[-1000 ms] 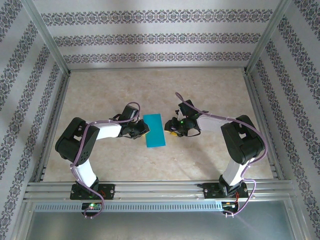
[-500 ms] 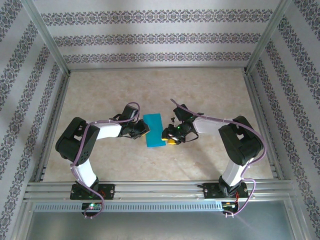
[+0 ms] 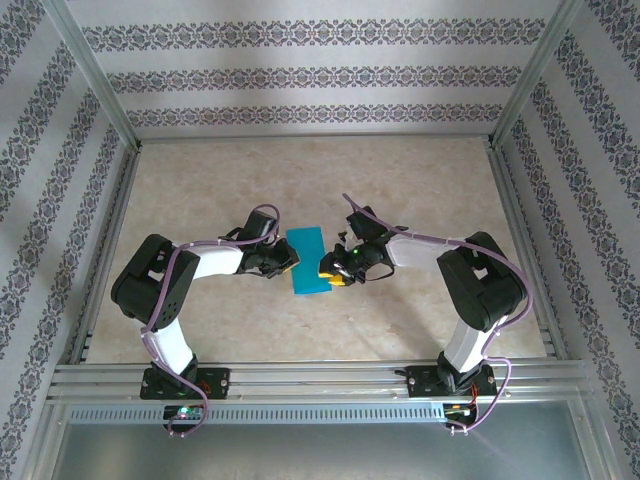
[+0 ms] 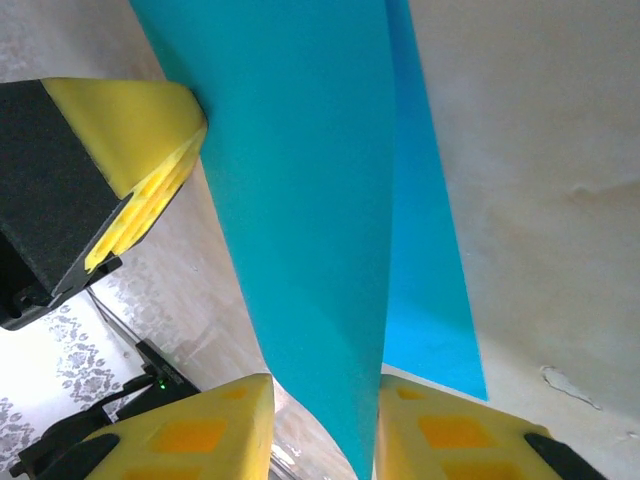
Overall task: Fold a paper plane with a square sheet of paper (pick it up from the middle)
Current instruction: Fold the triangle a second time at the center of the table.
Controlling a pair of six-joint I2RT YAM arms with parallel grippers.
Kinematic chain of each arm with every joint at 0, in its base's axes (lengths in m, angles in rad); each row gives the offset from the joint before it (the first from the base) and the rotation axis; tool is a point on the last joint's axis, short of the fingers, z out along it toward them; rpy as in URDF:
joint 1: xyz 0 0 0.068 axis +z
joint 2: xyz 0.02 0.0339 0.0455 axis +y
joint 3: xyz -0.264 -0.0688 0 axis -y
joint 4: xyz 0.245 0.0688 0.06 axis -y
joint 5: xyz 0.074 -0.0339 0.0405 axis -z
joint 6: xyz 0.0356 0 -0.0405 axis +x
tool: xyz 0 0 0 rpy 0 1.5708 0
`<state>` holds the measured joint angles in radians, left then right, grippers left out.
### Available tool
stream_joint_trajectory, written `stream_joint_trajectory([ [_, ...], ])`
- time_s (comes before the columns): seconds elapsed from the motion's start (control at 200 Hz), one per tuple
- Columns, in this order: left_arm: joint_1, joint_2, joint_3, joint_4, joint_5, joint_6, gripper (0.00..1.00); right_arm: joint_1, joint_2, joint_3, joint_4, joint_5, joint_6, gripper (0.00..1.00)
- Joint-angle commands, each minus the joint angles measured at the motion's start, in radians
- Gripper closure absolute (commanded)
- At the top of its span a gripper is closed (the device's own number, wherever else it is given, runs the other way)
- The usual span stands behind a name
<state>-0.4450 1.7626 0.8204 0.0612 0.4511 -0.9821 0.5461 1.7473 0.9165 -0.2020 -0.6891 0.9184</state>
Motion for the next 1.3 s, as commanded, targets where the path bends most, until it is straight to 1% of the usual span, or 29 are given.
stream_joint_trajectory([
  [0.0,-0.005,0.037,-0.014,-0.08,-0.029,-0.013,0.86,0.011,0.017,-0.028,0.019,-0.018,0.025,0.7],
  [0.1,-0.006,0.034,-0.012,-0.079,-0.028,-0.012,0.86,0.009,0.017,-0.037,0.031,-0.016,0.034,0.75],
  [0.185,-0.005,0.022,-0.008,-0.08,-0.025,-0.006,0.86,0.007,0.011,-0.041,0.029,-0.006,0.039,0.81],
  [0.23,-0.005,0.012,-0.005,-0.075,-0.02,0.002,0.86,0.004,0.007,-0.044,0.029,-0.002,0.04,0.86],
  [0.265,-0.006,0.001,-0.004,-0.052,-0.006,0.011,0.84,0.0,0.002,-0.045,0.027,0.004,0.041,0.91],
  [0.325,-0.006,-0.022,-0.014,0.029,0.028,0.021,0.81,-0.005,-0.006,-0.05,0.018,0.017,0.037,0.96],
  [0.415,-0.006,-0.055,-0.015,0.128,0.075,0.029,0.77,-0.018,-0.023,-0.066,-0.008,0.047,0.027,0.99],
  [0.53,-0.017,-0.063,-0.002,0.203,0.11,0.029,0.74,-0.045,-0.049,-0.099,-0.02,0.064,0.019,1.0],
  [0.67,-0.036,-0.026,0.012,0.252,0.121,0.004,0.74,-0.07,-0.086,-0.128,-0.044,0.077,0.007,1.0],
  [0.784,-0.048,0.021,0.046,0.213,0.119,0.003,0.75,-0.079,-0.1,-0.131,-0.055,0.074,0.003,1.0],
  [1.079,-0.06,0.101,0.133,0.041,0.087,0.049,0.8,-0.08,-0.1,-0.103,-0.056,0.053,0.006,1.0],
  [1.294,-0.06,0.139,0.145,-0.002,0.079,0.059,0.82,-0.075,-0.094,-0.071,-0.063,0.028,-0.001,0.99],
])
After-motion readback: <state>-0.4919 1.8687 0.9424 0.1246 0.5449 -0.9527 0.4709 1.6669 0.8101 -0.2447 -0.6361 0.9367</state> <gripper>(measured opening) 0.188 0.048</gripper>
